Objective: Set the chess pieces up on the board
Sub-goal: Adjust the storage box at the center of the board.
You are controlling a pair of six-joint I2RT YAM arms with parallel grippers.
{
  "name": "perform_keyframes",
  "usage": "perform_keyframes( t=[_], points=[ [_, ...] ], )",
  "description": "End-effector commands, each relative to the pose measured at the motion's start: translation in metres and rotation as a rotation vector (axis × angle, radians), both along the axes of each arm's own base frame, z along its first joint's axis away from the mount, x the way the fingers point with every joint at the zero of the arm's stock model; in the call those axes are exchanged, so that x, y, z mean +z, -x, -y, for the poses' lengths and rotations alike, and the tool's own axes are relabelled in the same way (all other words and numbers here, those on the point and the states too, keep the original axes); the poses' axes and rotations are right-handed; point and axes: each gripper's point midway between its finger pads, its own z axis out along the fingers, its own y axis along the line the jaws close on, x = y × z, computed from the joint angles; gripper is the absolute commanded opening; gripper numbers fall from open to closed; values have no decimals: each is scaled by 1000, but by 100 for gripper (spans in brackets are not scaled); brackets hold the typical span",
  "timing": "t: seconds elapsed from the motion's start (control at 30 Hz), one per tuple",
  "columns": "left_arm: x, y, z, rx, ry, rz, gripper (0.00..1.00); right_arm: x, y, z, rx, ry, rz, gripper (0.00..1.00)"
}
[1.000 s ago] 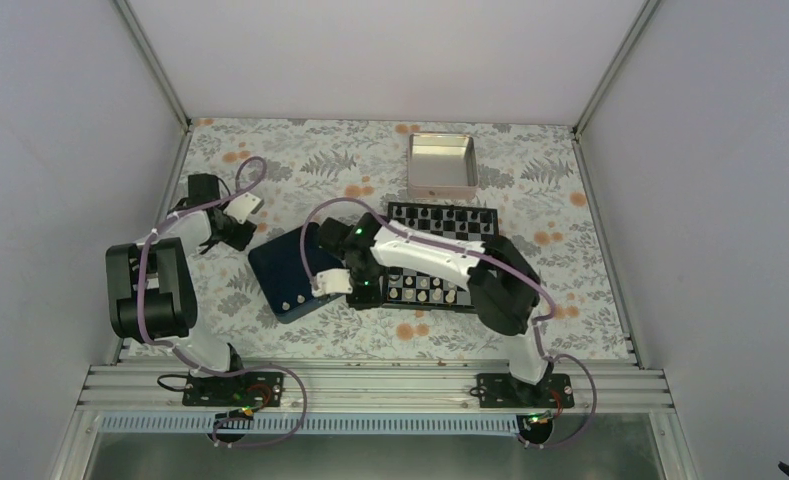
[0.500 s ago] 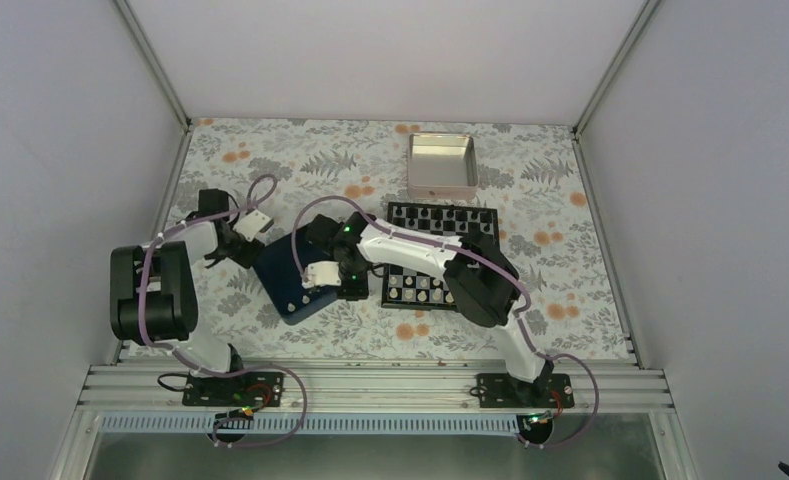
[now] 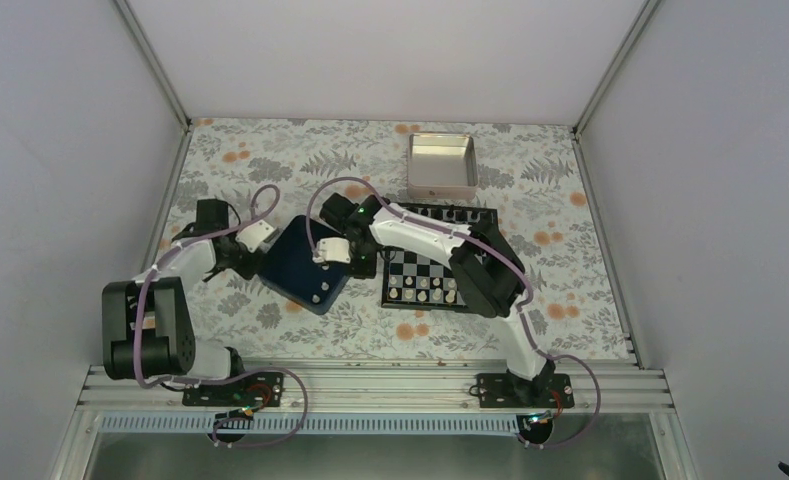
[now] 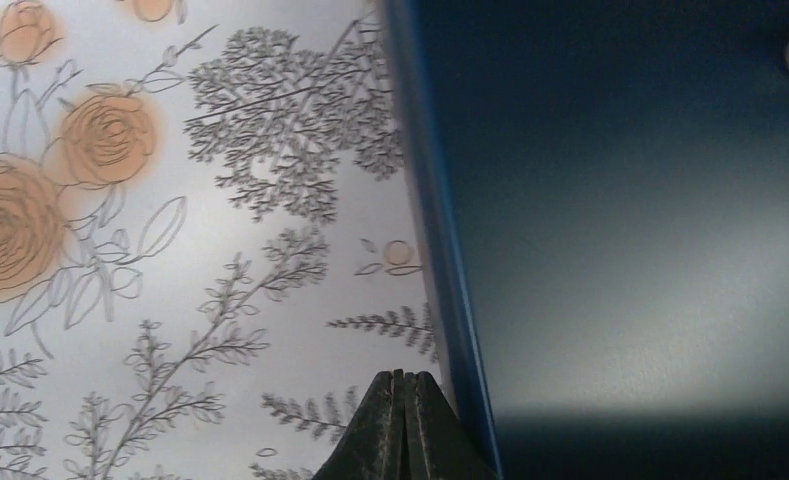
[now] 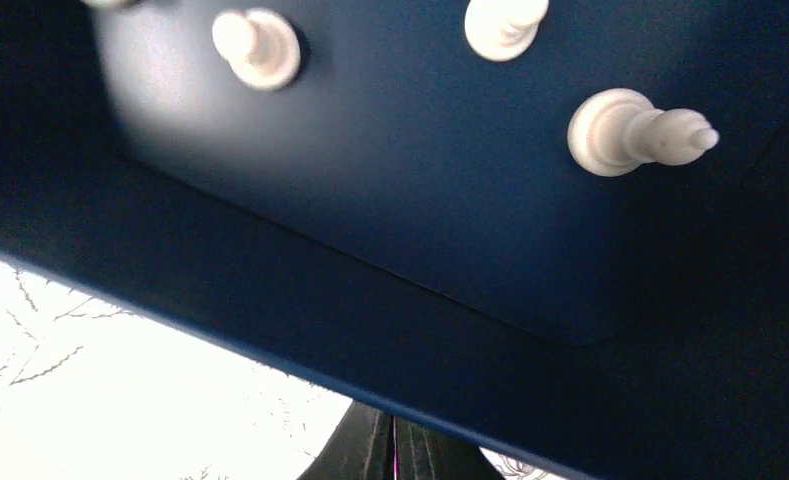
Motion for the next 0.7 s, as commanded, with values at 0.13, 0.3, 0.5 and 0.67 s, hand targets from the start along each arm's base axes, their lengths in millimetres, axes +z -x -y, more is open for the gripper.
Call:
perform_keyframes(
  t=[0.13,0.3,0.5,0.67],
  points=[
    [-2,41,39,-131,108,-59,2,18,-30,-9,-4,-58,90,4],
    [-11,58,39,-159,82,-87,2,21,-32,-2,-15,-46,103,4],
    [1,69,50,-240,133,-100,2,44,-37,7,-31,-44,150,6],
    [4,74,53,-269,142,-97,2,73,-47,6,-51,-71,215,7]
  ],
)
